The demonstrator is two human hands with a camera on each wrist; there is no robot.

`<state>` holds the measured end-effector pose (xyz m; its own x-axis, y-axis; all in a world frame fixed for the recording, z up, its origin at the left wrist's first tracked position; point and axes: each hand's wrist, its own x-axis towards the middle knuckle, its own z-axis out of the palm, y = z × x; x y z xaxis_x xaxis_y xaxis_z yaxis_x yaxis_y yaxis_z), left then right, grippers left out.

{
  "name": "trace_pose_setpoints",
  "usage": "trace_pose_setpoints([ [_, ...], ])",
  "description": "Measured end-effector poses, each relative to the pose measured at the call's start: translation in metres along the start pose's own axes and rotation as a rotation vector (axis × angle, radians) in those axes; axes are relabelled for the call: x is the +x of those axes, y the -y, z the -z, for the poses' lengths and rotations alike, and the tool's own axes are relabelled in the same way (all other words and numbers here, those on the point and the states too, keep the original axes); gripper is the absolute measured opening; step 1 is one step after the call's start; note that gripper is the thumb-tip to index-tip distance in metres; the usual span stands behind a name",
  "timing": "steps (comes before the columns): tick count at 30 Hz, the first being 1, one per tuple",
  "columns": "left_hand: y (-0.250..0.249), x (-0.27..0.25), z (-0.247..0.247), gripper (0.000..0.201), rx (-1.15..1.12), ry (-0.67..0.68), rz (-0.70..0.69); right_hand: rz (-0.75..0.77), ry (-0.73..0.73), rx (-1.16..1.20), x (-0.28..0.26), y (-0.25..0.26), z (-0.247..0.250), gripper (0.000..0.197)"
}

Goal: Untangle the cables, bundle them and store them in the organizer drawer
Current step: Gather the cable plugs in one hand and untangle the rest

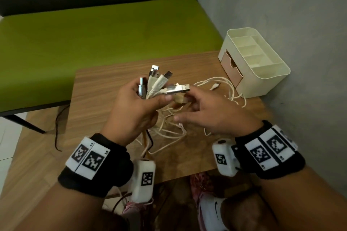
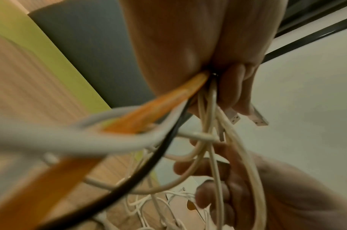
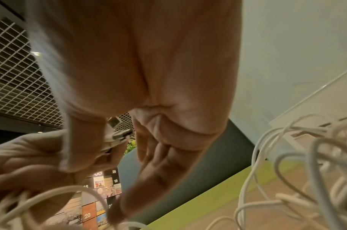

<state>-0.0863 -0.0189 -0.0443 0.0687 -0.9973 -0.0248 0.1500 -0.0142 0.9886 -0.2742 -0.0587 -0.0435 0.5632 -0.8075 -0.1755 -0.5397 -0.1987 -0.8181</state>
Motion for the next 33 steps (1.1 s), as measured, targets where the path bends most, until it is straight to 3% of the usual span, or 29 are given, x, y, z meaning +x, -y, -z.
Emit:
trace_pose_setpoints([
  [2, 0.001, 0.001, -0.002, 0.027, 0.085, 0.055, 0.009, 0.021, -0.112, -0.007, 0.003, 0.001, -0.001, 0.031],
  [4, 0.005, 0.002, -0.003, 0.023, 0.248, 0.099, 0.031, 0.073, -0.209, -0.004, 0.005, 0.001, 0.001, 0.02],
  [8, 0.014, 0.006, -0.002, 0.014, 0.436, 0.131, 0.068, 0.101, -0.242, -0.027, 0.005, 0.001, 0.0, 0.032],
  [13, 0.014, 0.01, -0.001, 0.028, 0.43, 0.054, 0.062, 0.139, -0.213, 0.384, 0.002, -0.006, 0.015, 0.065],
  [15, 0.014, 0.01, -0.002, 0.027, 0.419, 0.08, 0.047, 0.118, -0.135, 0.407, 0.0, -0.006, 0.019, 0.074],
  [19, 0.015, 0.005, -0.012, 0.02, 0.471, 0.242, -0.001, 0.118, -0.192, 0.202, 0.004, -0.003, 0.002, 0.047],
  [22, 0.014, 0.006, -0.012, 0.019, 0.443, 0.24, 0.061, 0.111, -0.246, 0.244, 0.004, -0.006, 0.004, 0.036],
  [26, 0.013, 0.01, -0.004, 0.022, 0.366, 0.185, 0.149, -0.001, -0.364, 0.092, -0.013, -0.017, 0.041, 0.013],
  [28, 0.013, 0.011, -0.001, 0.019, 0.385, 0.183, 0.15, -0.17, -0.27, -0.146, -0.017, -0.033, 0.059, 0.012],
  [31, 0.011, 0.012, 0.001, 0.027, 0.363, 0.19, 0.15, -0.482, -0.109, -0.389, -0.016, -0.058, 0.063, 0.027],
  [33, 0.009, 0.012, 0.0, 0.026, 0.338, 0.186, 0.146, -0.532, -0.104, -0.458, -0.013, -0.064, 0.057, 0.028],
])
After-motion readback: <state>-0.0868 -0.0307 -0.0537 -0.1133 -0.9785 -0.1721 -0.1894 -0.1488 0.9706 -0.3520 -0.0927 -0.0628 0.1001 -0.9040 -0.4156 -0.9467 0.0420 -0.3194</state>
